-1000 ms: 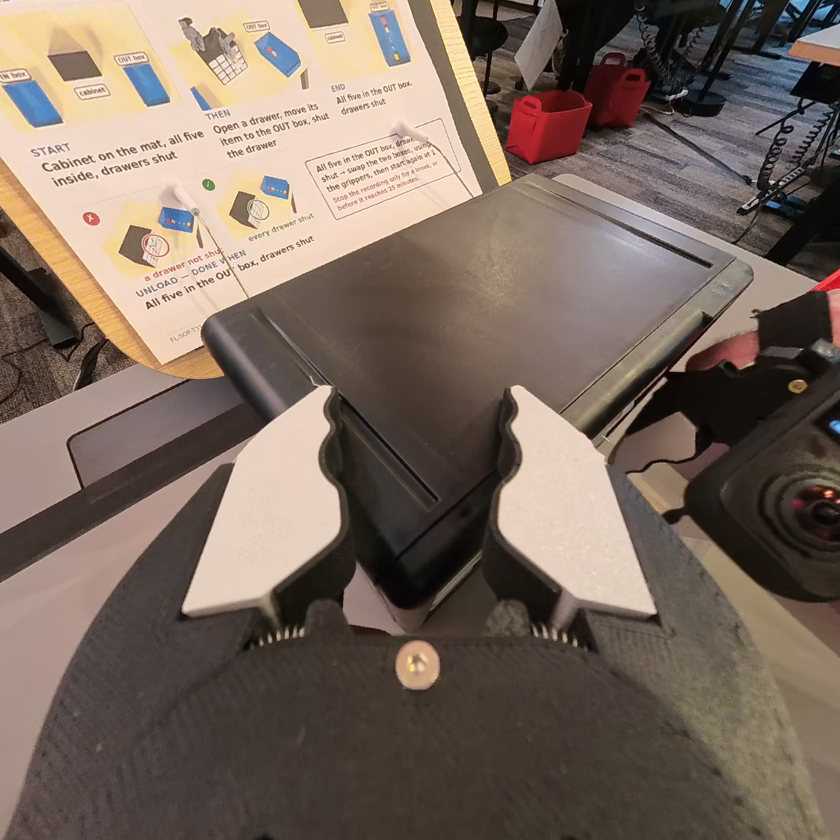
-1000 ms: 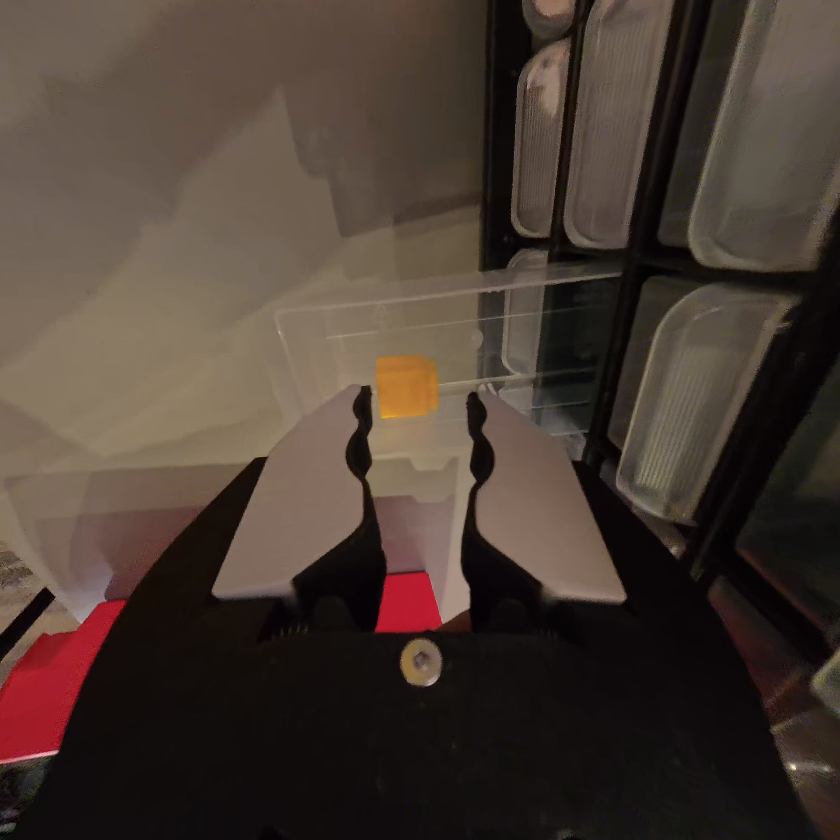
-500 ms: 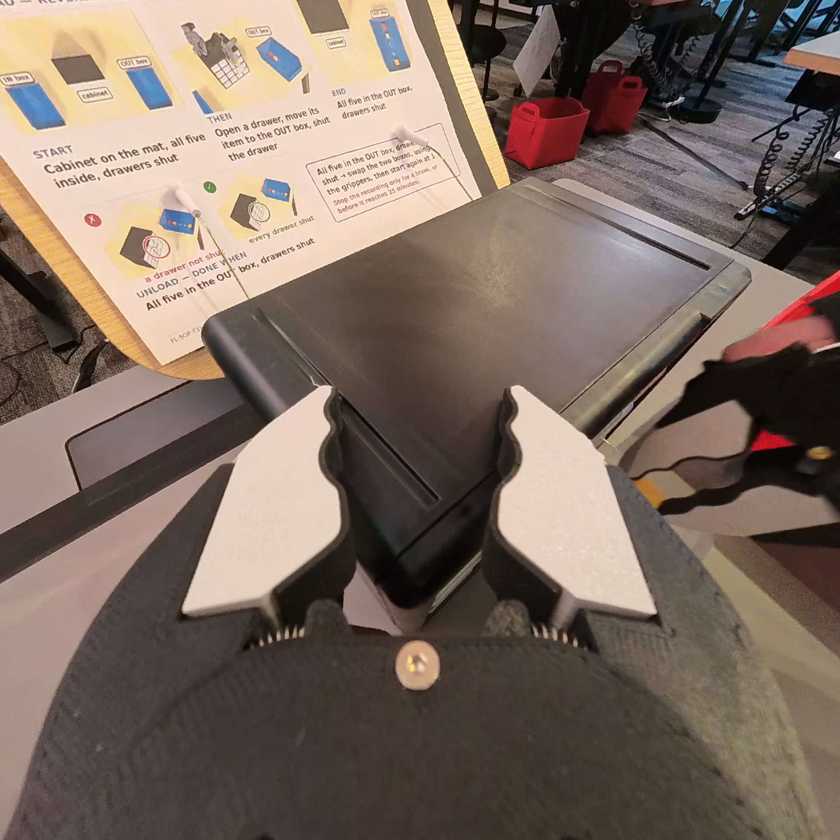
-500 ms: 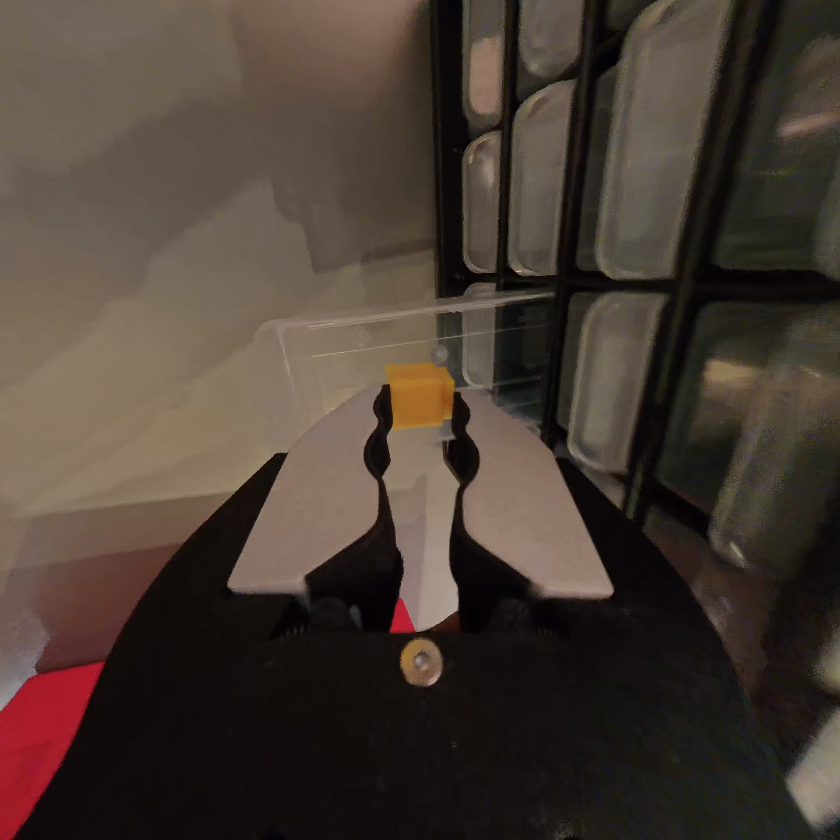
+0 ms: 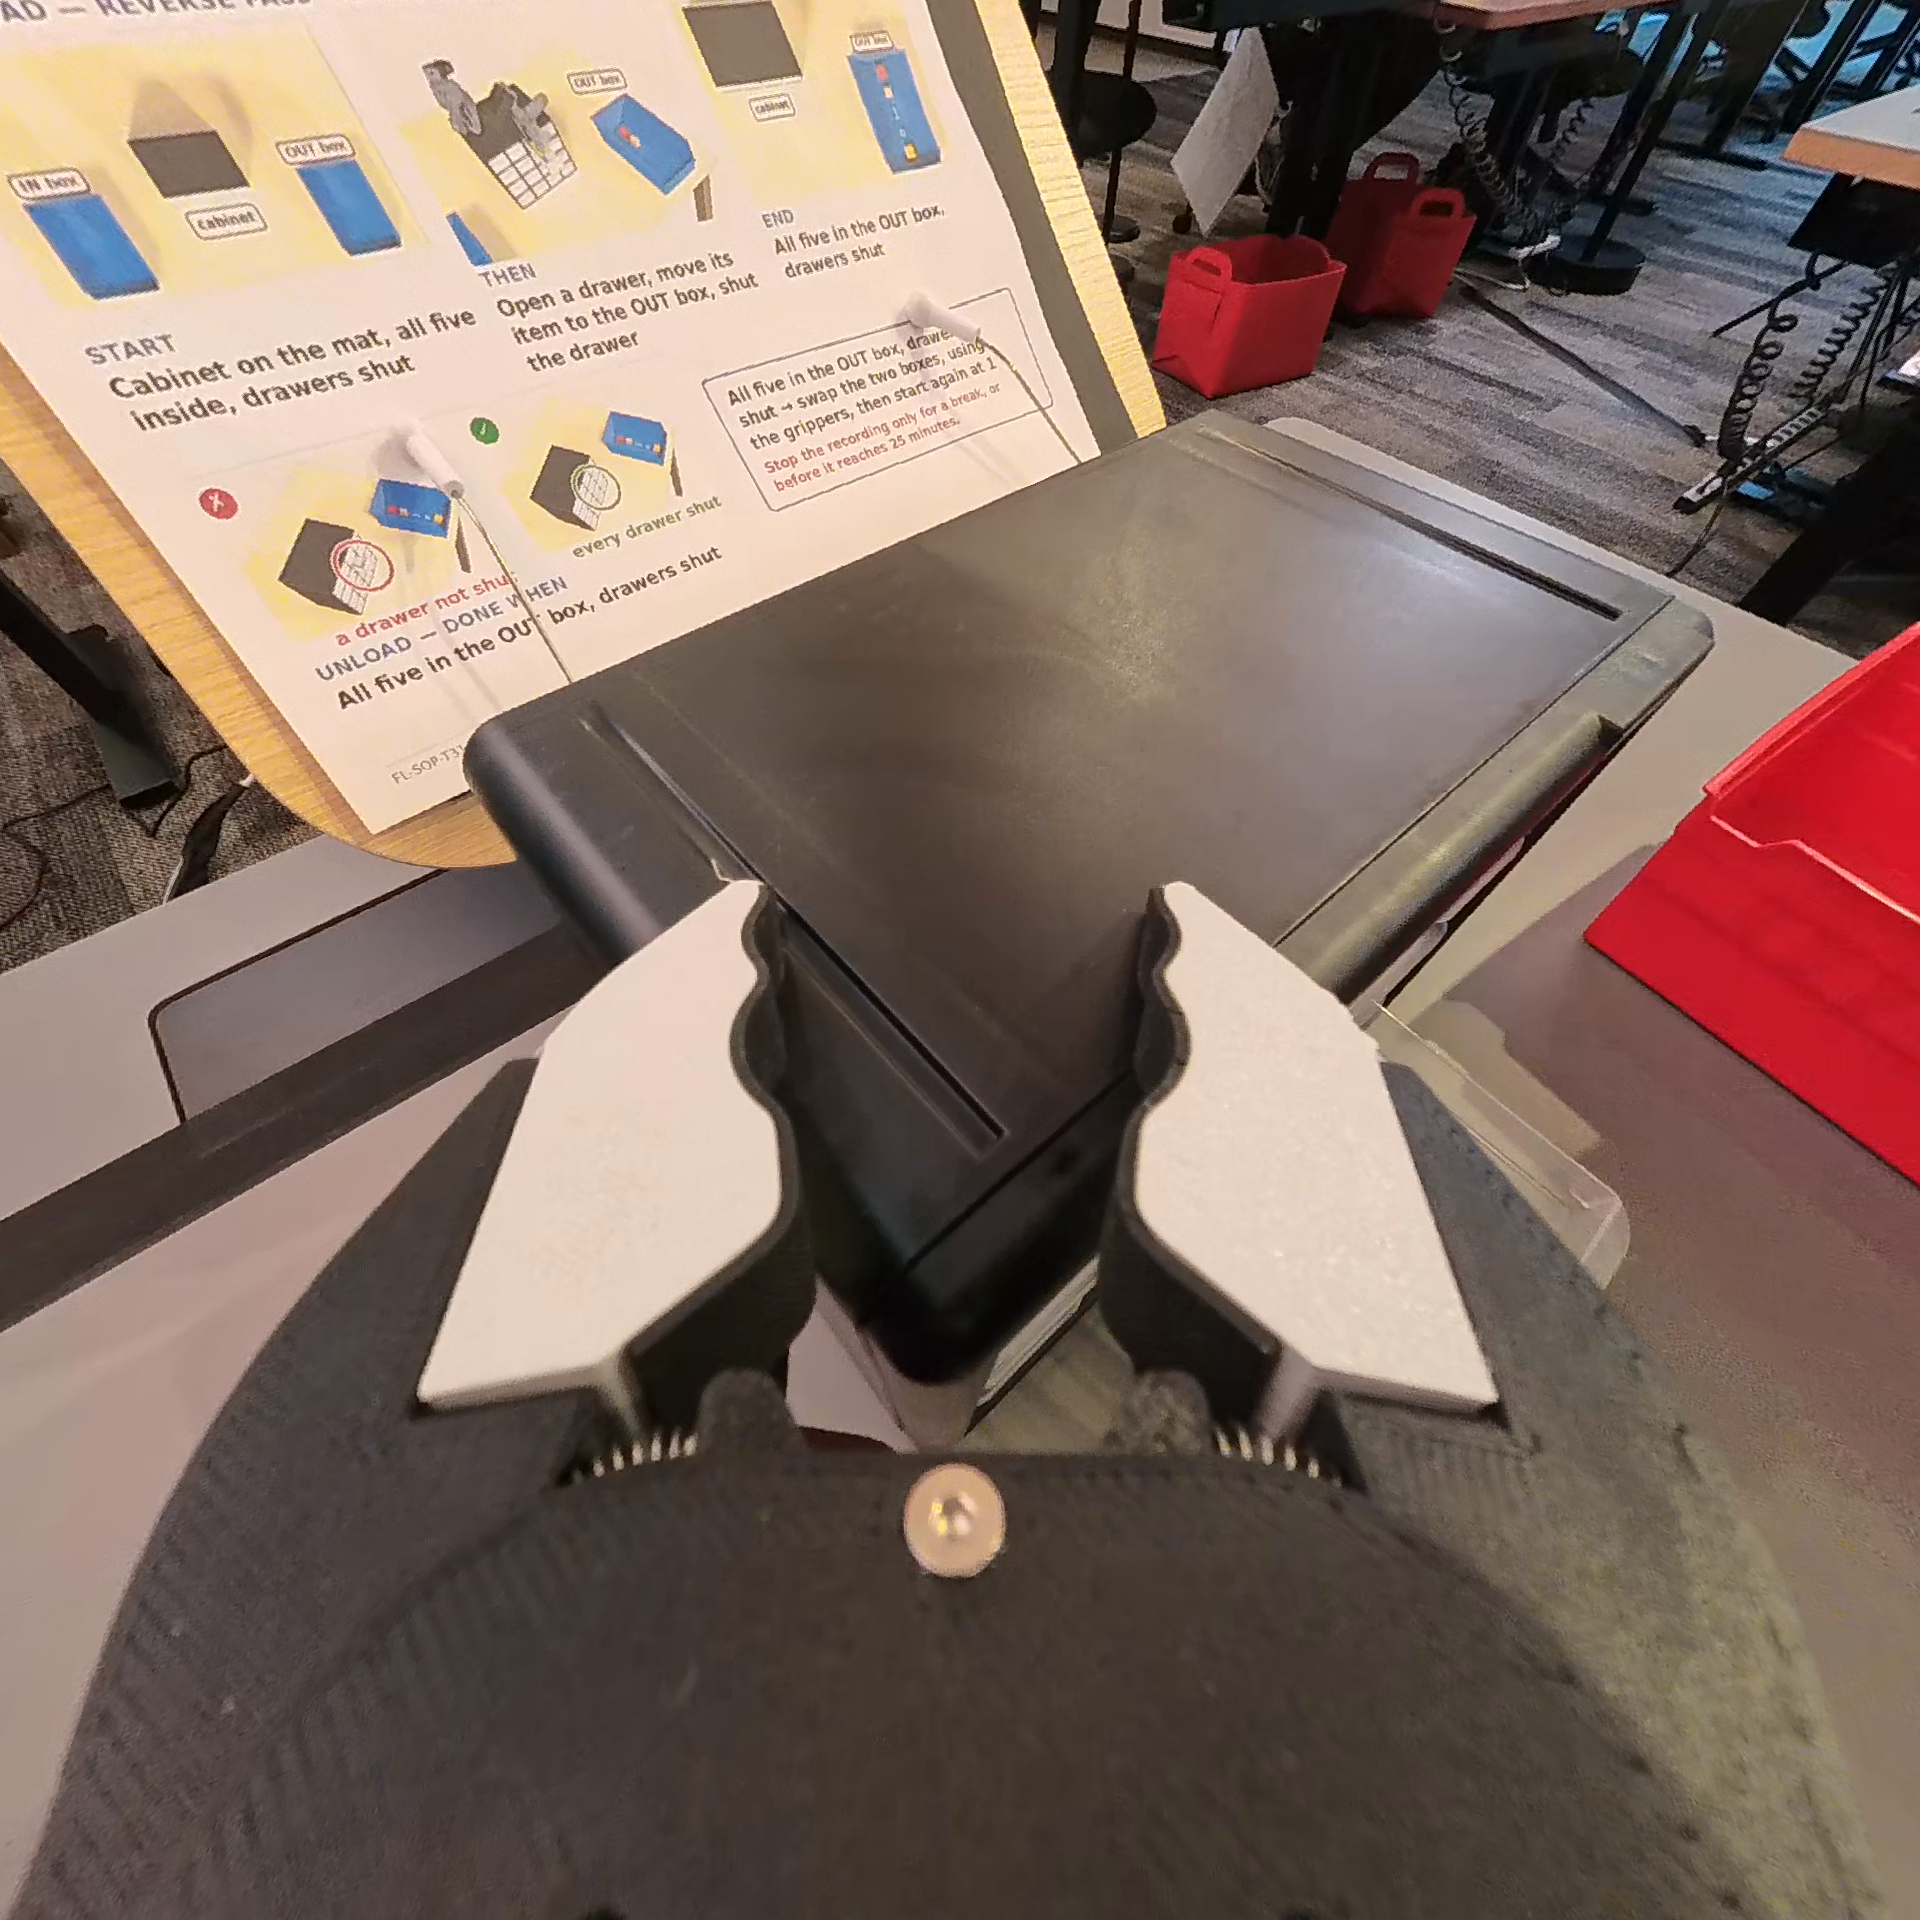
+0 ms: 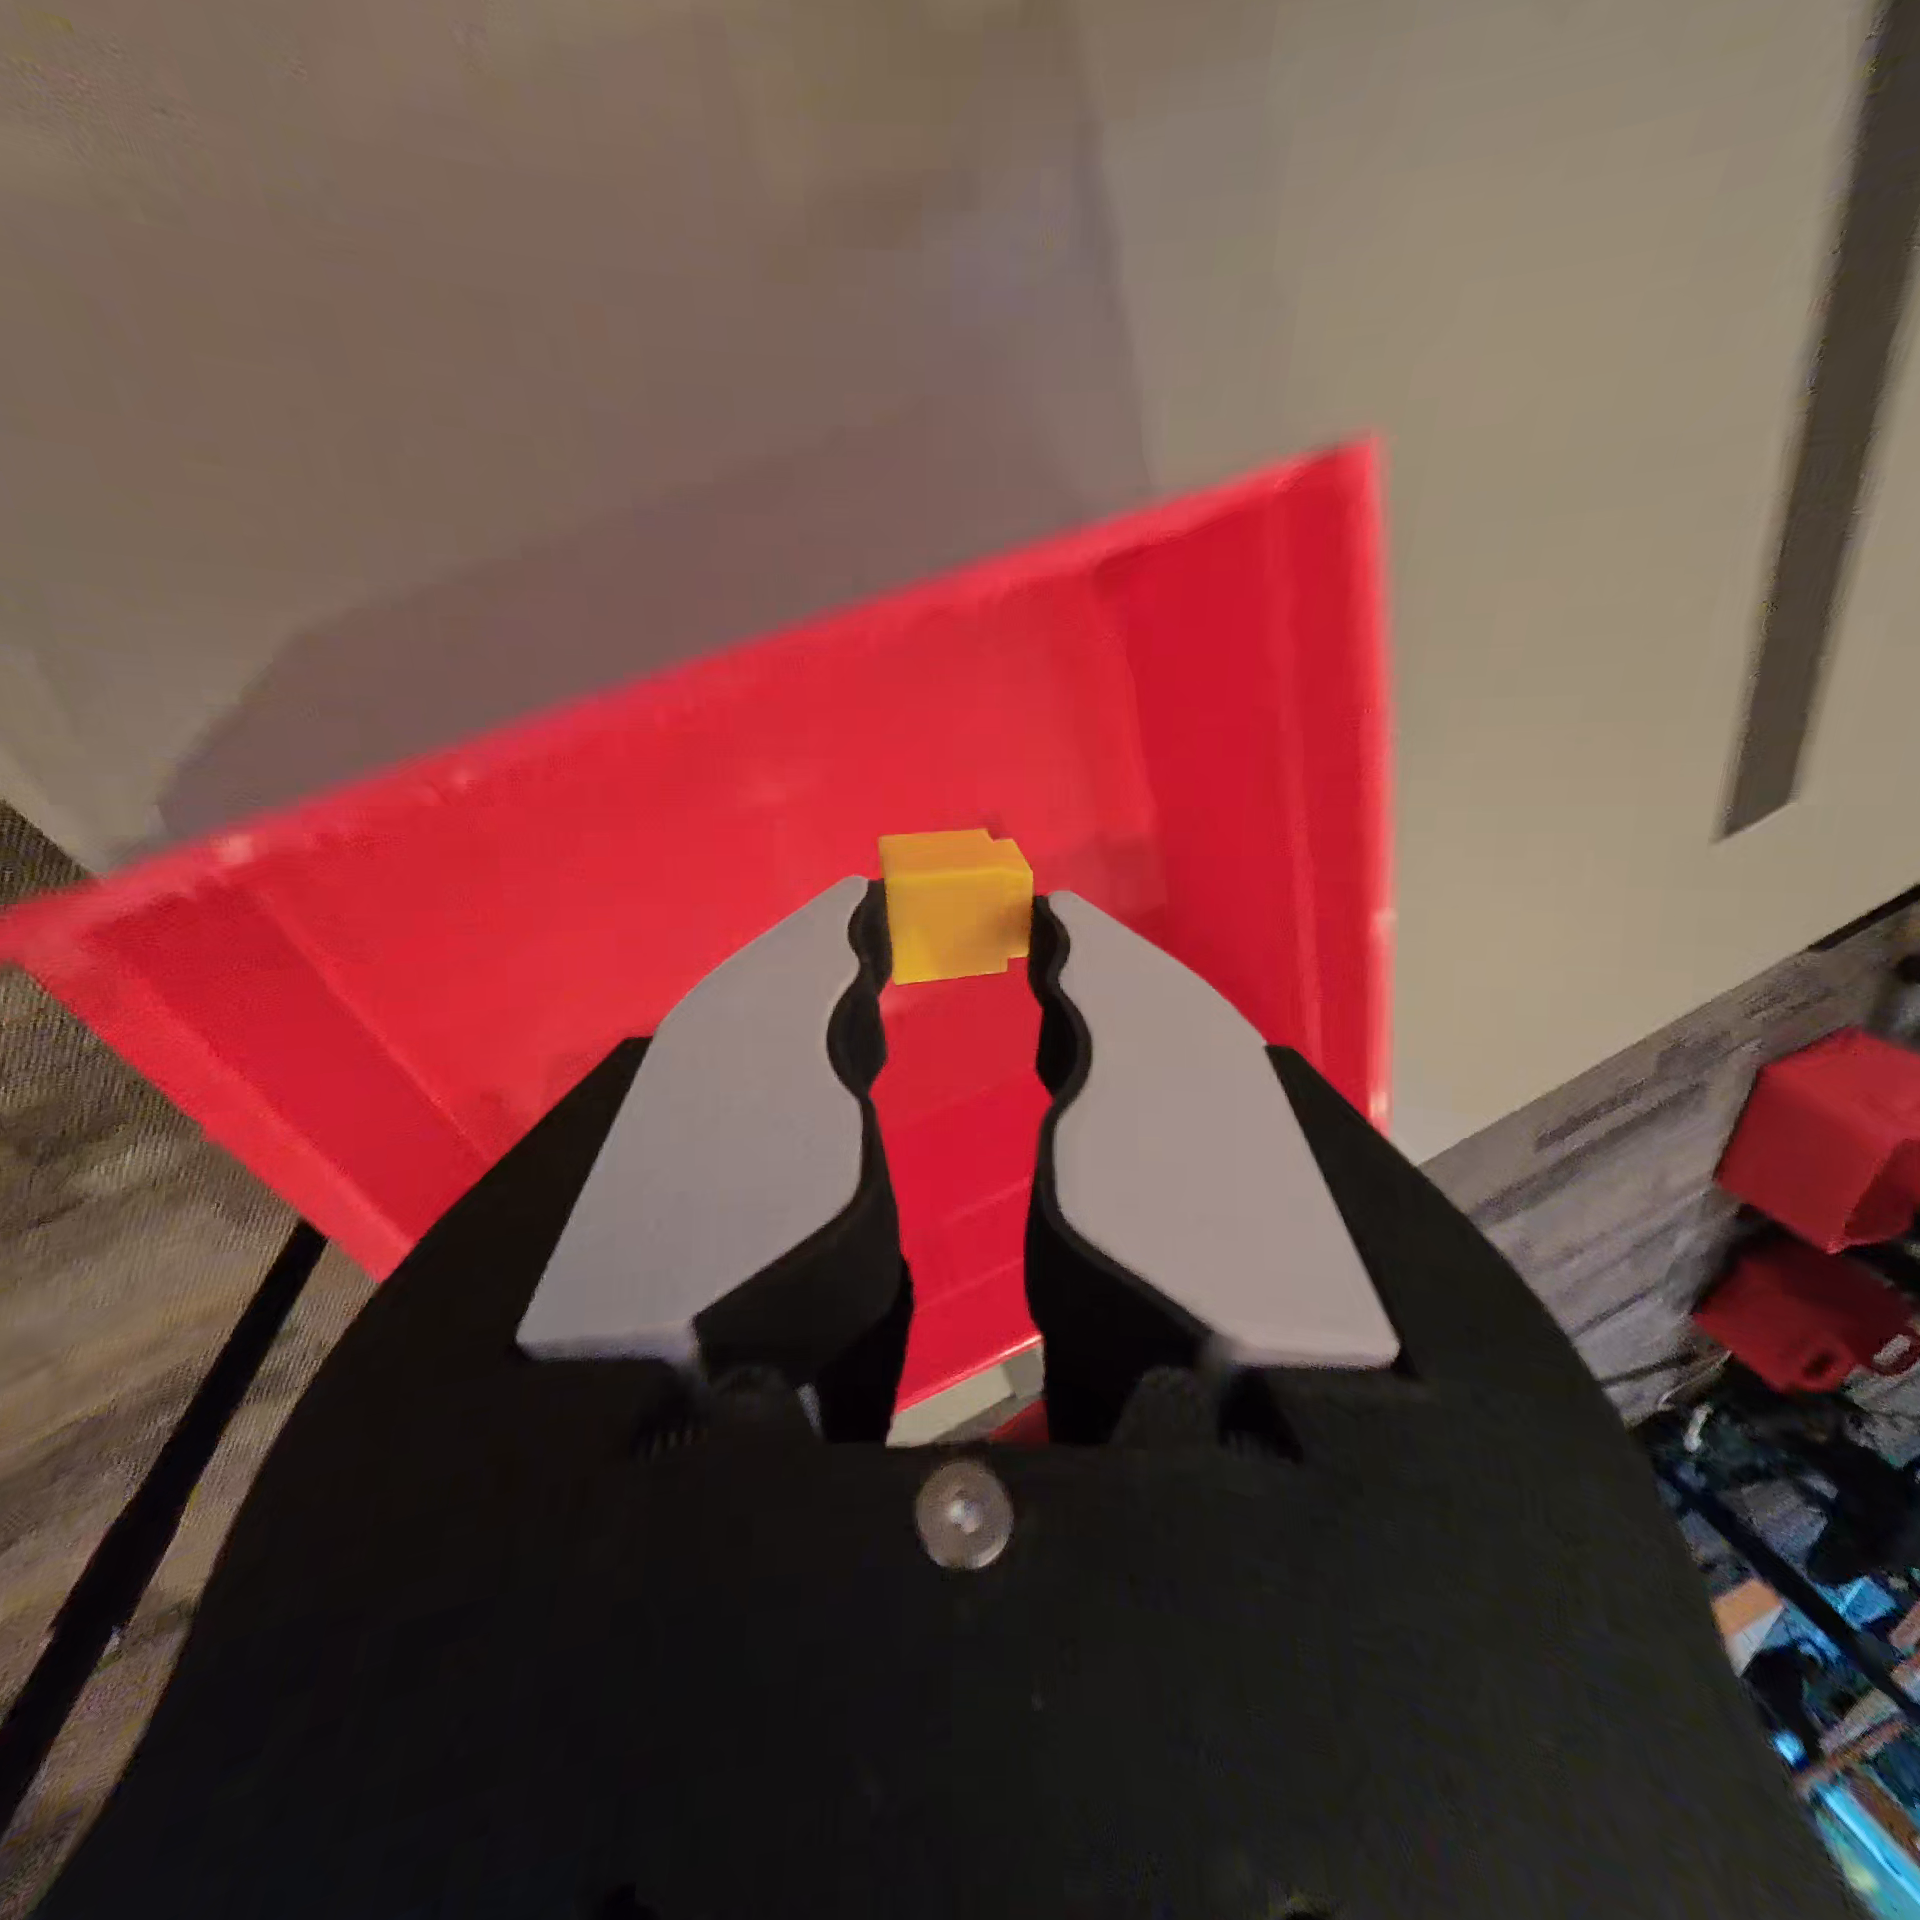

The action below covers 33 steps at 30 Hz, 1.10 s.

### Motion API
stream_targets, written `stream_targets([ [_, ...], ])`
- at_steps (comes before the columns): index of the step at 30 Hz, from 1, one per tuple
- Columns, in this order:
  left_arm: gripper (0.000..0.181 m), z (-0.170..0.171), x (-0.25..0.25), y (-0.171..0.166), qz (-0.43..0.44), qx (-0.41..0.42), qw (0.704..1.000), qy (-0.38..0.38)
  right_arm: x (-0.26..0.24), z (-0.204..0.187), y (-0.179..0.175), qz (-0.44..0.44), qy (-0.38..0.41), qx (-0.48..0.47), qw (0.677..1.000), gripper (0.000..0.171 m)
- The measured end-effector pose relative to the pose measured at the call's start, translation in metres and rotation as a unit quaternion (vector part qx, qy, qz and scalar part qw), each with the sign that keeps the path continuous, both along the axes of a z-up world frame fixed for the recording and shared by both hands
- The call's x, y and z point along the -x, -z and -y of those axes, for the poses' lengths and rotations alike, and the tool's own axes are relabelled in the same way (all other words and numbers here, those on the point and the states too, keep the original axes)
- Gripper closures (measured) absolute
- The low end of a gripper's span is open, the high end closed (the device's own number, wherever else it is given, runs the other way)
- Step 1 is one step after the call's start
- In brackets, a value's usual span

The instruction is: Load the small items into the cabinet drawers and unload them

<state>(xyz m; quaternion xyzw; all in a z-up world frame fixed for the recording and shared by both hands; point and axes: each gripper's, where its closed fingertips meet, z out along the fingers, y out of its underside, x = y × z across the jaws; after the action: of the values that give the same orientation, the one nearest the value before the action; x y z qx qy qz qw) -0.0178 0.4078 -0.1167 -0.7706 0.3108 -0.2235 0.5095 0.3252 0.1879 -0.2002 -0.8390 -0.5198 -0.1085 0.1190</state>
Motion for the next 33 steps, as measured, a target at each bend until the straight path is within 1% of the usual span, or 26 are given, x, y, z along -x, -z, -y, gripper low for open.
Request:
stream_targets([
  [1,0.114,0.000,0.000,0.000,0.001,0.000,1.000,0.000,-0.013,0.008,0.014,0.011,0.004,0.017,1.000,0.147],
  [5,0.114,0.000,0.000,0.000,0.002,0.000,1.000,-0.001,-0.043,0.026,0.068,0.034,0.011,0.061,0.998,0.147],
  [8,0.114,0.000,0.000,0.000,0.002,0.000,1.000,-0.001,-0.052,0.028,0.095,0.042,0.007,0.069,0.997,0.147],
  [13,0.114,0.000,0.000,0.000,0.003,-0.001,1.000,-0.001,-0.055,0.023,0.115,0.042,0.006,0.077,0.996,0.147],
  [17,0.115,0.000,0.000,0.000,0.006,-0.003,1.000,-0.001,-0.059,0.022,0.121,0.053,0.018,0.087,0.995,0.140],
  [20,0.115,0.000,0.000,0.000,0.007,-0.004,1.000,-0.001,-0.056,0.018,0.106,0.053,0.021,0.058,0.997,0.134],
  [24,0.116,0.000,0.000,-0.001,0.009,-0.005,1.000,0.000,-0.042,0.004,0.060,0.090,-0.003,-0.038,0.995,0.135],
  [28,0.115,0.000,0.000,-0.001,0.011,-0.006,1.000,0.000,-0.009,-0.011,0.015,0.105,-0.045,-0.127,0.985,0.137],
  [31,0.115,0.000,0.001,-0.001,0.012,-0.006,1.000,-0.001,0.015,-0.018,-0.008,0.114,-0.066,-0.161,0.978,0.133],
  [33,0.115,0.000,0.001,-0.001,0.014,-0.007,1.000,-0.001,0.035,-0.022,-0.017,0.106,-0.085,-0.175,0.975,0.135],
])
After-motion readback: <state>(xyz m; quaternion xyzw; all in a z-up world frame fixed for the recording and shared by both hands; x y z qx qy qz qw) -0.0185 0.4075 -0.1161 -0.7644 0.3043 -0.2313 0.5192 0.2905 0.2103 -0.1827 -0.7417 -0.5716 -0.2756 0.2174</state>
